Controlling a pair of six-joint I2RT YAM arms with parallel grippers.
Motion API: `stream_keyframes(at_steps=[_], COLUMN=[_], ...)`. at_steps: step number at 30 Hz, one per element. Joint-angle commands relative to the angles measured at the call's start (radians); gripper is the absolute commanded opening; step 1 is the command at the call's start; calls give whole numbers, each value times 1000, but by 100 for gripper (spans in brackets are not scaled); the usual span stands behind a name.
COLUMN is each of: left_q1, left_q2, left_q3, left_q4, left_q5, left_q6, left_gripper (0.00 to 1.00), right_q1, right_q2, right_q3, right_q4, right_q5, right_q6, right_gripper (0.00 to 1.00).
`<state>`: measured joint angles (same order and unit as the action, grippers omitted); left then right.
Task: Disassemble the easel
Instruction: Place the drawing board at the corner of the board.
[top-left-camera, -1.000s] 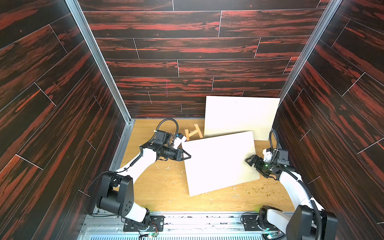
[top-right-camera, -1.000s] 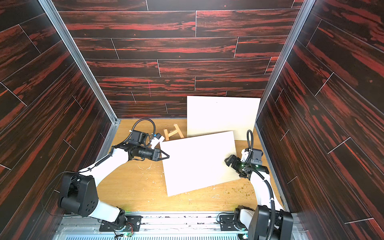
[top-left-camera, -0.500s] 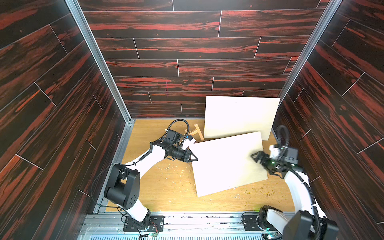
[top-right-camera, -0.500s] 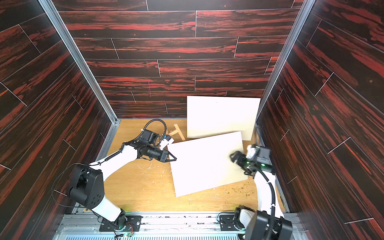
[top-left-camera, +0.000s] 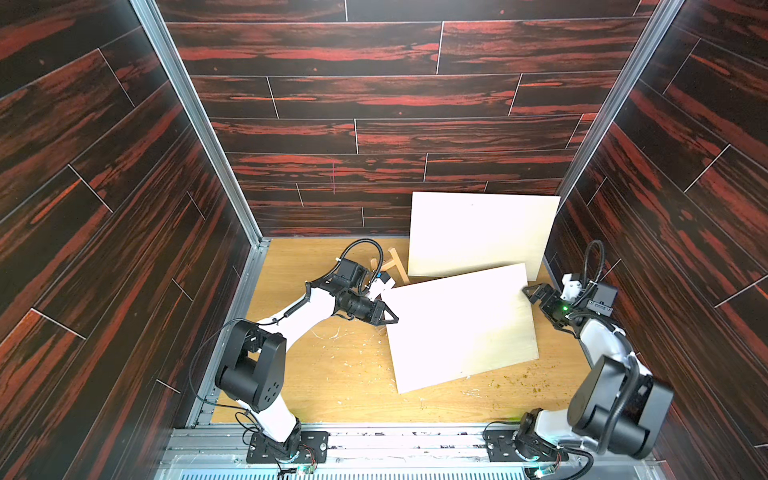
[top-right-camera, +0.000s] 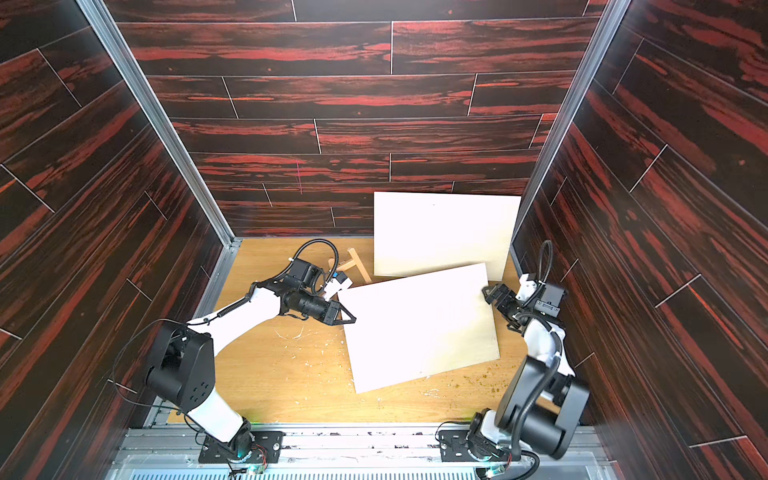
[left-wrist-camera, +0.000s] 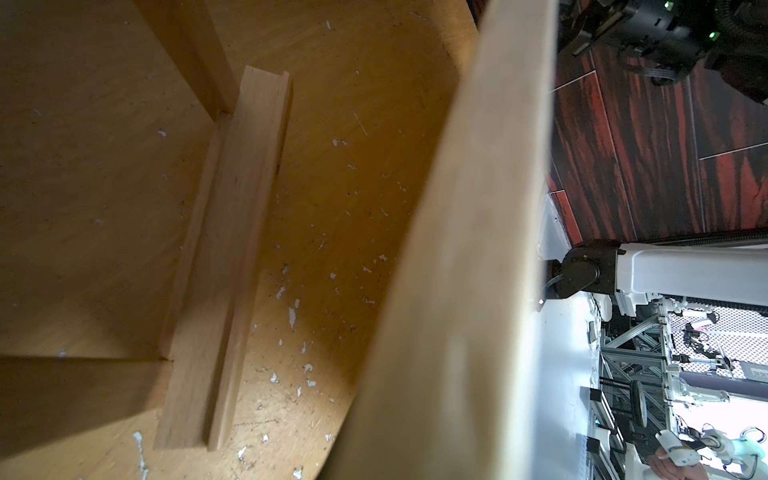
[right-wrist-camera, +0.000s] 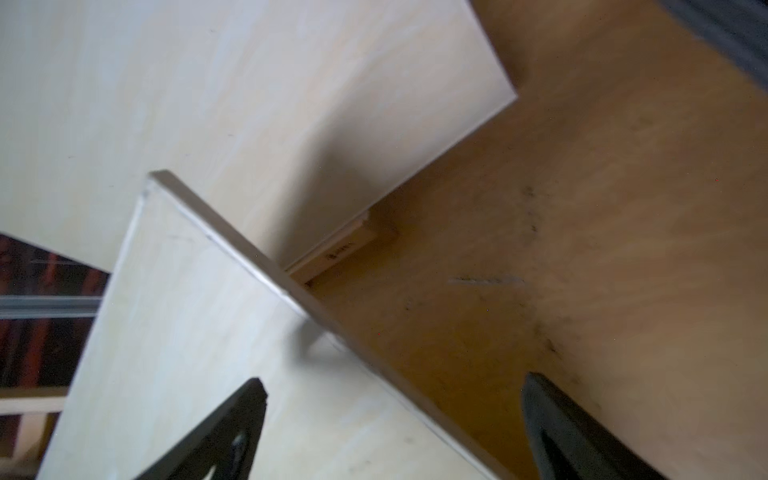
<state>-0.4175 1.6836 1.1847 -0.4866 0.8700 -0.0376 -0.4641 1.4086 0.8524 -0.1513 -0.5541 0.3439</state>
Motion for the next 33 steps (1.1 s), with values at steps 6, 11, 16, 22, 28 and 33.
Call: stream_keyframes(at_steps=[6,11,16,22,28,33], left_q1=[-15,-15,-15,-15,-16,-38], left_q2=[37,50,63,92,151,207], left_q3=[11,21,35,86,140,173], left_q4=[-51,-66,-106,-190,-195,-180], left_q5=[-212,-185,-151,-147,-125,-119], left_q6=[38,38,40,69,17,-35], left_gripper=[0,0,0,0,0,0], right_q1=[10,10,16,23,25,22], right_q2=[37,-8,-70,-115,-135,-117], right_q3=[-52,-91,-154,-180,-152,-135], right_q4=[40,-81,-176,-297,-420,-454], right_q5=[-229,-239,-233,-173,-73,10], right_q6=[13,-22,-43,-68,-60,-51], right_gripper=[94,92,90,89,88,90])
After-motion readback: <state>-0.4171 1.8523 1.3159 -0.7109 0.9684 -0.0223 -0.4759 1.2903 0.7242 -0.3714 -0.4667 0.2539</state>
